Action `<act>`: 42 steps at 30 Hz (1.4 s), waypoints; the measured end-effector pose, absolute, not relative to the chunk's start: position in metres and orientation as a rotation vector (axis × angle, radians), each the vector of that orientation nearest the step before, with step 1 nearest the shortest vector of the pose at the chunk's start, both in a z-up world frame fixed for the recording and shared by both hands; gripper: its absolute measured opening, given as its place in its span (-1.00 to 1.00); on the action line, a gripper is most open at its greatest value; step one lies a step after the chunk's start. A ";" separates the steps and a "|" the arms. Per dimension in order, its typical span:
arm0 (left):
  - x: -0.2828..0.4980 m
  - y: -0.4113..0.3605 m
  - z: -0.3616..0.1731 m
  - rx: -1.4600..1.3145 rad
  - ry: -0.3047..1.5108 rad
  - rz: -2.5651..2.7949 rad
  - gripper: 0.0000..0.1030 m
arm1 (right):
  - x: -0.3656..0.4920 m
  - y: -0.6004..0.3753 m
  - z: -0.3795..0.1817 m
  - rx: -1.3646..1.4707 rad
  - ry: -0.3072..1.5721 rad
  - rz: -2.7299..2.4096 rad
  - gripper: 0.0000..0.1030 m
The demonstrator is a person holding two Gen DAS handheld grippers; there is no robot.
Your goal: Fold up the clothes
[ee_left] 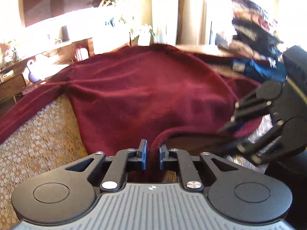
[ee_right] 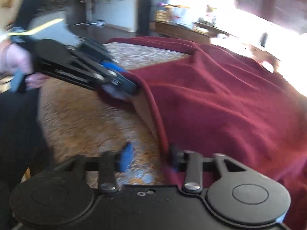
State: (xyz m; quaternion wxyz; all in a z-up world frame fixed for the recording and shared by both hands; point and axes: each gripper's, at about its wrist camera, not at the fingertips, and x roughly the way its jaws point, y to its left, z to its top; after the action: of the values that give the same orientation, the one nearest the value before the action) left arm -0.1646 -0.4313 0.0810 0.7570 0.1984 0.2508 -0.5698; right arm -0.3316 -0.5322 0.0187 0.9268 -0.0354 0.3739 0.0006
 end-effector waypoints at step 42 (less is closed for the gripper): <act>-0.161 -0.495 0.083 0.636 0.599 -0.970 0.55 | -0.411 -0.604 0.051 -0.057 0.664 -0.278 1.00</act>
State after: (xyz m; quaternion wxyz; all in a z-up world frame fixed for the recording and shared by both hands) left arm -0.1607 -0.4947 0.0825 0.7945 0.2957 0.2789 -0.4512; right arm -0.4107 -0.6039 0.0505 0.9356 -0.0279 0.3249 -0.1358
